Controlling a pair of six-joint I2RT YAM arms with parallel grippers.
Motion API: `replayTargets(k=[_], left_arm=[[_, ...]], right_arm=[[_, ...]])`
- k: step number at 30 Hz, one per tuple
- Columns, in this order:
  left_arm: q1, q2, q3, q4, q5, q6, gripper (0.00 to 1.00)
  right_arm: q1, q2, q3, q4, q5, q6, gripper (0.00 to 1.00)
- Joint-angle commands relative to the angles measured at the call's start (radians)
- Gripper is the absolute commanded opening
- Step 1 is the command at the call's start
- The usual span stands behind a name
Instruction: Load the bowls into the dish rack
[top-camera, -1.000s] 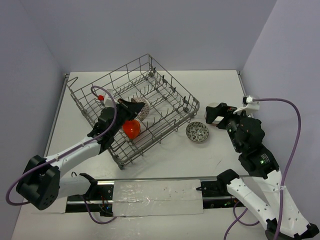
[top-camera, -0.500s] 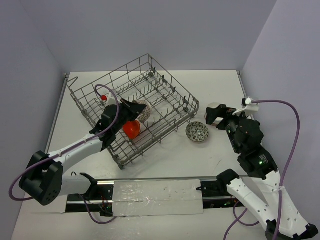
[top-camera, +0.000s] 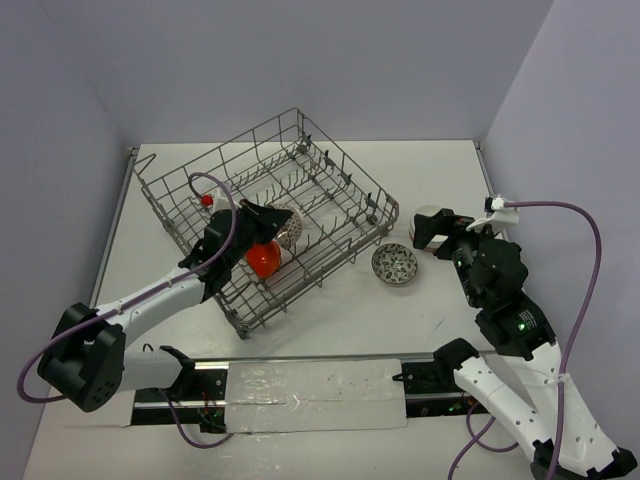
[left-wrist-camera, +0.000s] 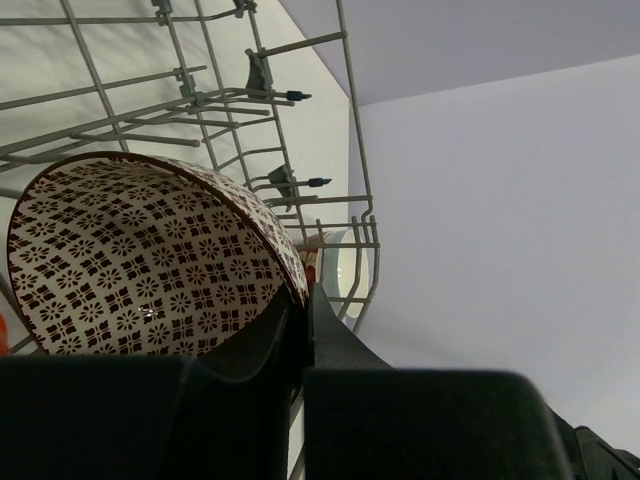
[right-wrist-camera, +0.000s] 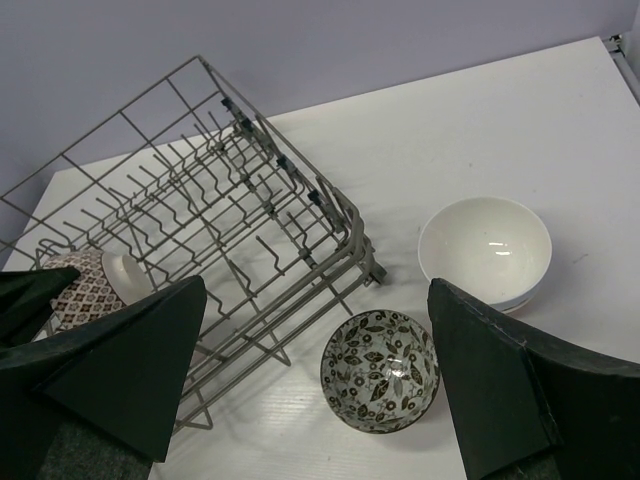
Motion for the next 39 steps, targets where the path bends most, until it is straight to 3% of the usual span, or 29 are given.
replayTargets(k=[1,7,13,21,25,39], left_arm=[[0.013,-0.01,0.021,-0.072,-0.044,-0.033,0.08],[0.013,-0.004,0.053,-0.144,-0.055,-0.045,0.16],[0.013,0.02,0.041,-0.1,-0.052,-0.067,0.18],[0.016,0.034,-0.056,0.087,-0.033,-0.149,0.19],[0.014,0.036,-0.105,0.178,-0.035,-0.176,0.15],[0.014,0.033,-0.042,-0.006,-0.044,-0.176,0.19]], right_arm=[[0.011,-0.01,0.006,0.049,0.023,-0.022,0.99],[0.009,-0.01,0.024,0.046,0.032,-0.031,0.99],[0.013,-0.007,0.021,0.057,0.035,-0.042,0.99],[0.037,-0.014,0.009,0.073,0.055,-0.066,0.99],[0.049,-0.011,0.006,0.078,0.057,-0.075,0.99],[0.068,-0.014,0.018,0.081,0.095,-0.108,0.99]])
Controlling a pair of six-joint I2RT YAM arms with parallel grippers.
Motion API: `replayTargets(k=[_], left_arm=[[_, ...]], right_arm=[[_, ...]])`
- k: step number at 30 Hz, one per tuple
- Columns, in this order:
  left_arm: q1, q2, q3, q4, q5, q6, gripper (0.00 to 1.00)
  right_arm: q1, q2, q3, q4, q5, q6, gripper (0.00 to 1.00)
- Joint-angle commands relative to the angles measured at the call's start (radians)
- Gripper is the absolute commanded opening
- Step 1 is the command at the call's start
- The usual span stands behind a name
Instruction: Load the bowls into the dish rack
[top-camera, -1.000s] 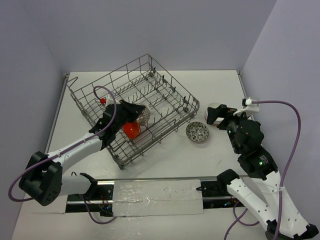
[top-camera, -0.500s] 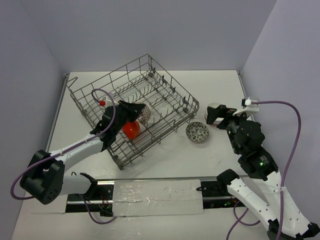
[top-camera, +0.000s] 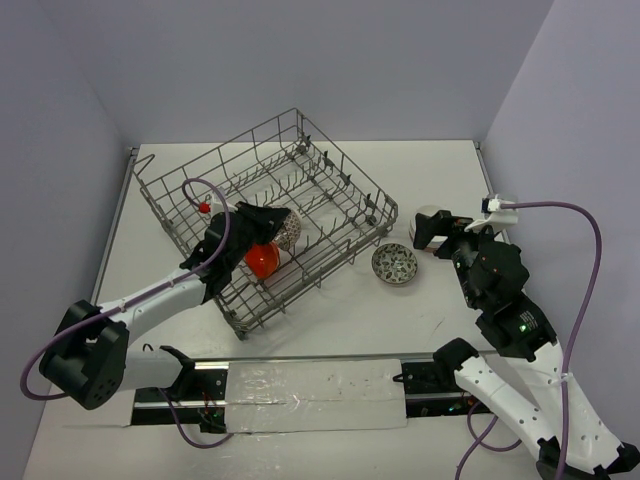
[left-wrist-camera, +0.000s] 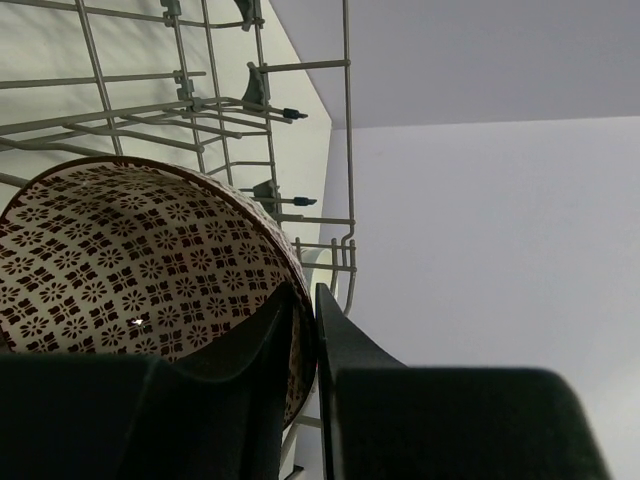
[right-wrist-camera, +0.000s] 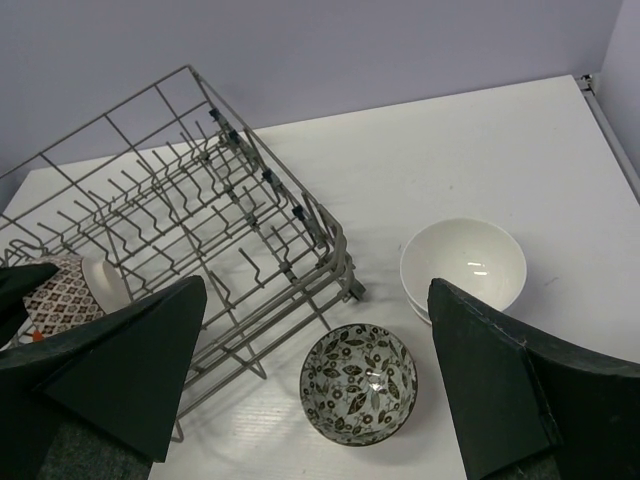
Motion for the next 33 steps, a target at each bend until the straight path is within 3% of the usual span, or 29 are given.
replayTargets(k=[1,5,17,24,33], left_arm=[[0.01,0.025,-0.013,-0.036,-0.001,-0.028,0.18],[0.01,0.034,0.014,-0.072,0.005,-0.018,0.18],[0.01,0.02,0.022,-0.138,-0.013,-0.057,0.33],[0.01,0.031,0.054,-0.196,-0.01,-0.067,0.49],[0.019,0.028,0.057,-0.257,-0.005,-0.122,0.53]], right_arm=[[0.012,-0.009,0.017,0.053,0.032,-0.026,0.99],[0.021,-0.009,0.014,0.058,0.043,-0.035,0.99],[0.047,-0.021,0.009,0.07,0.051,-0.061,0.99],[0.055,-0.027,0.01,0.073,0.055,-0.072,0.99],[0.064,-0.036,0.009,0.075,0.043,-0.081,0.99]])
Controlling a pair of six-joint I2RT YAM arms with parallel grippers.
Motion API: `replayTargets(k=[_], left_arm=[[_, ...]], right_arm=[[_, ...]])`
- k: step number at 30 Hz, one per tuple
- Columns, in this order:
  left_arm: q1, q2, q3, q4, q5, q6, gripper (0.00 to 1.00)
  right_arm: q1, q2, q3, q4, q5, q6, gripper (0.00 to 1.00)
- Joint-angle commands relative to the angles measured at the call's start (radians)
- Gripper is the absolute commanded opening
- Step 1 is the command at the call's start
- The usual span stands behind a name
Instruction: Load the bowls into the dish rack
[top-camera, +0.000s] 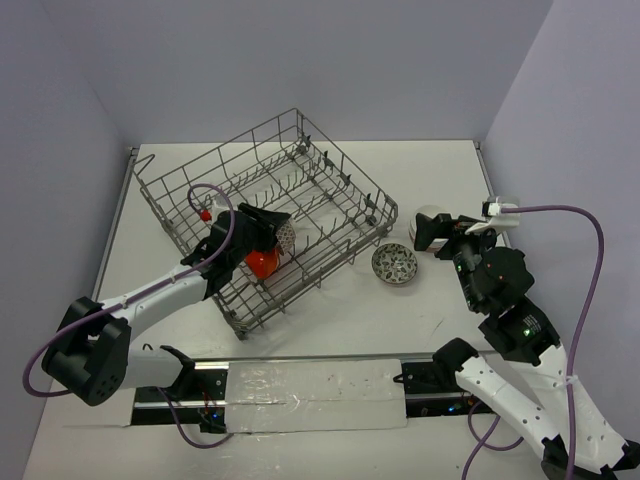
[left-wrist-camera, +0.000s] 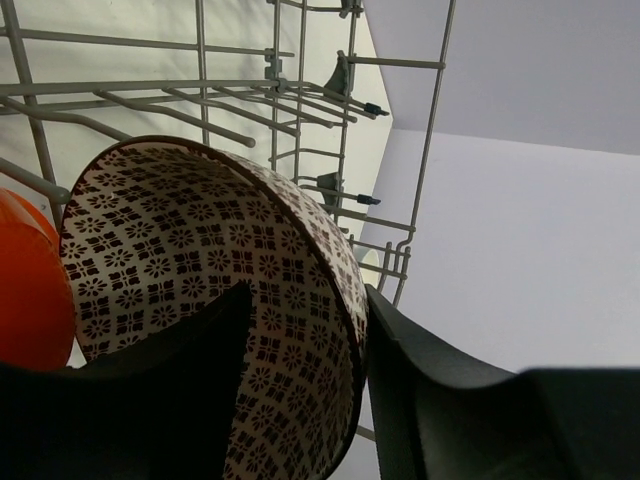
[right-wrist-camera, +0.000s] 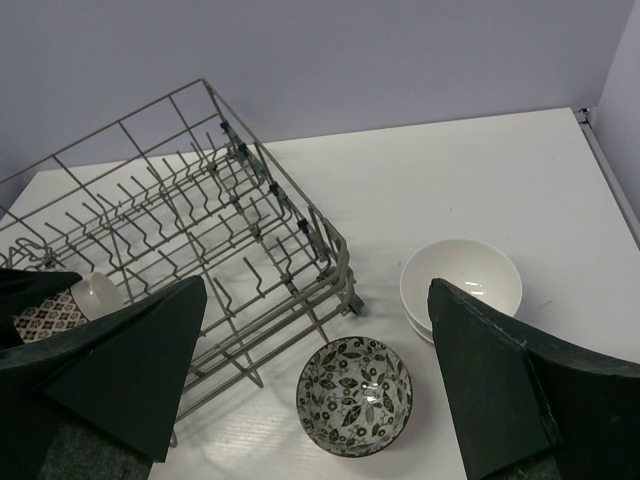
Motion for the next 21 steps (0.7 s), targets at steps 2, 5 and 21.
replayTargets(k=[2,5,21], left_arm=[[0.014,0.008,0.024,-0.08,-0.002,-0.051,0.56],[0.018,0.005,0.033,-0.115,0.001,-0.061,0.64],[0.042,-0.032,0.093,-0.227,0.002,-0.088,0.76]], right_arm=[[0.015,-0.015,0.009,0.047,0.007,-0.021,0.99],[0.022,-0.015,0.007,0.047,0.004,-0.024,0.99],[0.029,-0.027,0.0,0.047,0.011,-0.032,0.99]])
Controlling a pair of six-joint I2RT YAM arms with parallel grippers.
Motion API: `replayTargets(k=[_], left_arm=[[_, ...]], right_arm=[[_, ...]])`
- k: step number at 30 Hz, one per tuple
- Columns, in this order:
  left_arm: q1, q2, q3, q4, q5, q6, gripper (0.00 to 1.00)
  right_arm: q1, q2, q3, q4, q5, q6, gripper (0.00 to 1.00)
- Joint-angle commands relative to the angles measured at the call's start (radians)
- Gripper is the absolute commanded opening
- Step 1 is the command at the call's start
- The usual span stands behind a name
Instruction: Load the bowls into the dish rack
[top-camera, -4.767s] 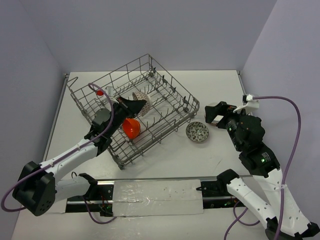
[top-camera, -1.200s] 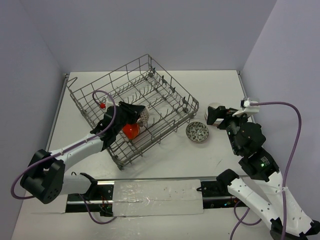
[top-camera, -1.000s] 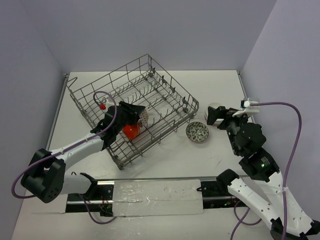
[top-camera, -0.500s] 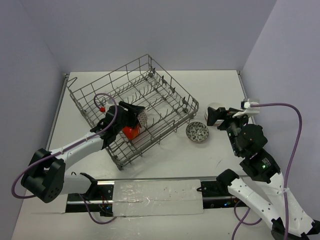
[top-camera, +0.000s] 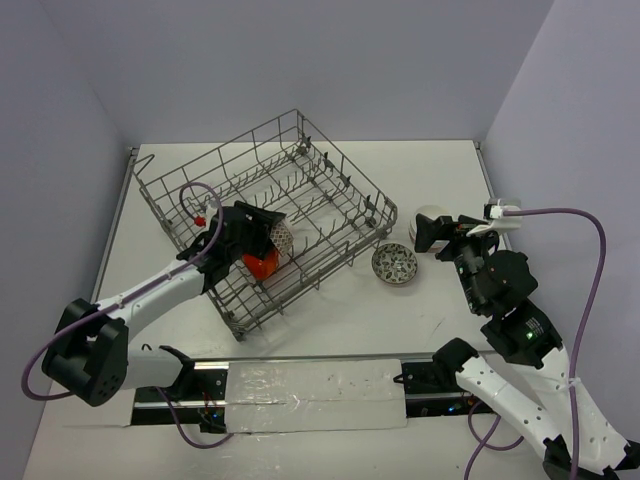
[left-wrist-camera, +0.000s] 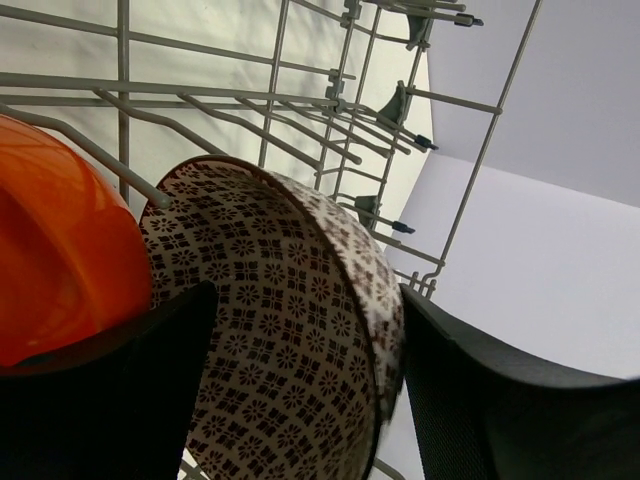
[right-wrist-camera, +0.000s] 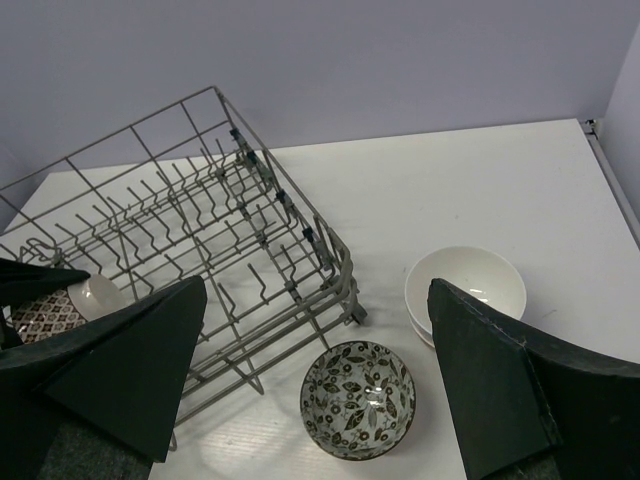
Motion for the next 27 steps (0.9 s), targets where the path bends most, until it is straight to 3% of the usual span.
replayTargets(k=[1,6,21,27], left_arm=[[0.009,-0.032,0.053,-0.047,-0.005,-0.011,0.76],[0.01,-0.047,0.078,-0.102,-0.005,-0.006,0.77],[0.018,-0.047,0.191,-0.283,0.008,0.046,0.93],[0.017,-0.042,0.329,-0.372,0.017,0.176,0.99]], right_arm=[[0.012,-0.011,0.0,0.039,0.013,-0.017,0.99],[0.015,-0.012,0.0,0.039,0.013,-0.019,0.99],[0.025,-0.029,-0.005,0.039,0.016,-0.016,0.98],[0.025,0.044,0.029,-0.046,0.153,0.079,0.99]])
